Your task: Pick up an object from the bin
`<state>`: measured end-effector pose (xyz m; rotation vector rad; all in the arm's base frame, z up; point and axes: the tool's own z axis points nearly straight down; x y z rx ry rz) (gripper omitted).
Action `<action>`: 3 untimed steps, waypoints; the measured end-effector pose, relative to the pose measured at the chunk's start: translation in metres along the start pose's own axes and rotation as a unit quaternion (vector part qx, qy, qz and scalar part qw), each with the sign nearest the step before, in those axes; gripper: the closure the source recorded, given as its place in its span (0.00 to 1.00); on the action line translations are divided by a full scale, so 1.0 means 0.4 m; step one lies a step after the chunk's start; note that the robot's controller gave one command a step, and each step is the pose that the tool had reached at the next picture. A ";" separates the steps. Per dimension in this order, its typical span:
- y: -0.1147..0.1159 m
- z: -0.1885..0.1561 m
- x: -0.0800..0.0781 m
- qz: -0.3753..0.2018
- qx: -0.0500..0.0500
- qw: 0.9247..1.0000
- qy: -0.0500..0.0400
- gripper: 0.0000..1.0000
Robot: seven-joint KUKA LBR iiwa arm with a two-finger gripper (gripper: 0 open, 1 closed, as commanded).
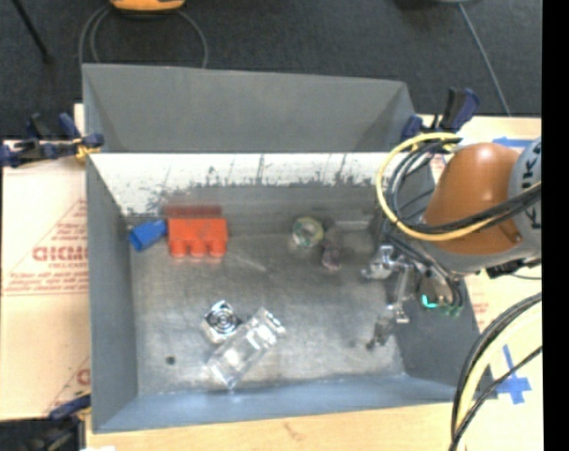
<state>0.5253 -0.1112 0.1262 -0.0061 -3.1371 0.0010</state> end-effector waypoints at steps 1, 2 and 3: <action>0.072 0.033 -0.309 -0.081 0.001 0.997 -0.007 0.00; 0.104 0.102 -0.330 -0.203 0.007 0.979 -0.018 0.00; 0.041 0.121 -0.308 -0.139 0.001 0.990 -0.009 0.00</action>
Offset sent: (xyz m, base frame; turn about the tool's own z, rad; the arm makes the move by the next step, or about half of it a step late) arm 0.1203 0.0286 -0.0147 -0.1619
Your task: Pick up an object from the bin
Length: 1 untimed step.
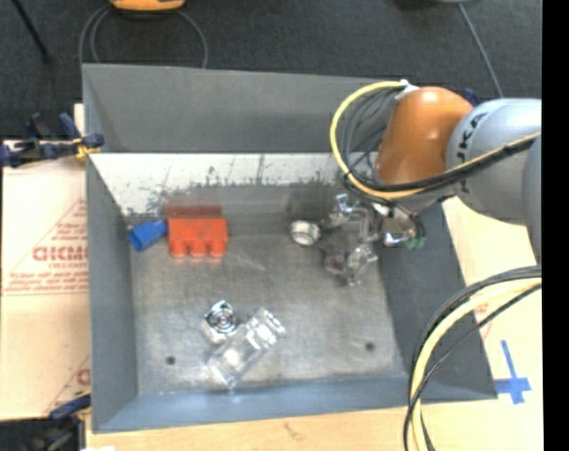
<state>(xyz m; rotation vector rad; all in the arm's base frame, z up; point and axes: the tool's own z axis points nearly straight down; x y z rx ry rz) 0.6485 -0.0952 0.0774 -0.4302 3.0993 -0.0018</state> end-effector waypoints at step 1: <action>0.006 -0.006 0.009 0.016 -0.002 1.000 0.003 0.00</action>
Offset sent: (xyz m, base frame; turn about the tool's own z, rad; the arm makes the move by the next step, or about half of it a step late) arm -0.0060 0.0012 0.0006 0.0355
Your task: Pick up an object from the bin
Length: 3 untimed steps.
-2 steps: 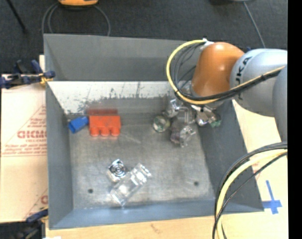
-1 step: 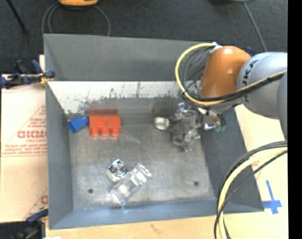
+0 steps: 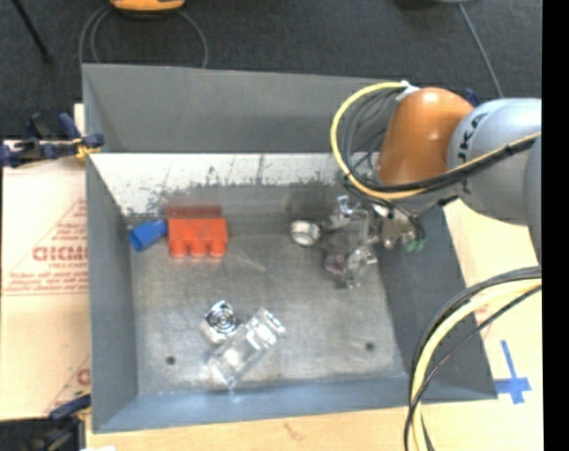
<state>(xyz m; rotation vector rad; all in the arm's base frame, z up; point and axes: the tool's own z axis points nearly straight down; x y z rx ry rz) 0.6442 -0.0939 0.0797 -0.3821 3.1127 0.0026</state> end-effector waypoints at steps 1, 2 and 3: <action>0.000 0.008 0.004 0.016 0.000 1.000 0.000 0.00; 0.009 -0.037 0.060 0.035 0.000 0.999 0.002 0.00; -0.030 0.014 0.066 0.067 -0.001 0.998 0.000 0.00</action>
Offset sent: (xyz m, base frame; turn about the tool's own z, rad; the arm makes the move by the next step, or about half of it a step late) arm -0.0039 -0.0005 -0.0066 0.0358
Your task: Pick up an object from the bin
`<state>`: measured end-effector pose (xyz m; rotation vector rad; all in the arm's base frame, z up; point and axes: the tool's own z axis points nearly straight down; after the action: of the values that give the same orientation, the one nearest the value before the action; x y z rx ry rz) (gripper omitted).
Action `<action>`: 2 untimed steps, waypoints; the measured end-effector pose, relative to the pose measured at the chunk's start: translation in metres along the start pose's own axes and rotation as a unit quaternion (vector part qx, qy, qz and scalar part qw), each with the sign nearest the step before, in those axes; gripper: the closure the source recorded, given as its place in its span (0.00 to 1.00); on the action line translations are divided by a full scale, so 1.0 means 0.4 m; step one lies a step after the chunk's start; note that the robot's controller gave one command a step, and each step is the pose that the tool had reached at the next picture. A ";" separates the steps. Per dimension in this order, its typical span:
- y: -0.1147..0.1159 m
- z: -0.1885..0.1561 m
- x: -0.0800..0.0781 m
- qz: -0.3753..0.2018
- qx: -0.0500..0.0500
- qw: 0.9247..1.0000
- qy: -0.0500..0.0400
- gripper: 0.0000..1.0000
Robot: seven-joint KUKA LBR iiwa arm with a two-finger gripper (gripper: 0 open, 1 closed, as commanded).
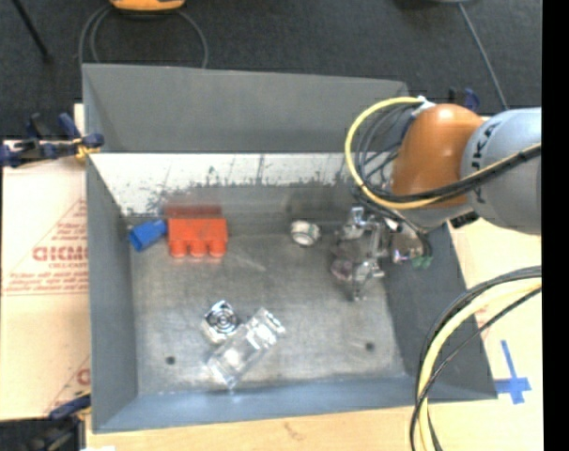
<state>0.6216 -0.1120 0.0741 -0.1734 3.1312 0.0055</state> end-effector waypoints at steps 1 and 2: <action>-0.029 -0.002 0.026 0.034 0.000 0.999 -0.001 0.00; -0.004 -0.001 0.004 0.069 0.003 0.998 -0.004 0.00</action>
Offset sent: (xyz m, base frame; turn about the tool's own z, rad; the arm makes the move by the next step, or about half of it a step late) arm -0.0133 -0.0150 -0.0041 0.0753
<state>0.6202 -0.1140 0.0744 0.0444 3.1274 -0.0042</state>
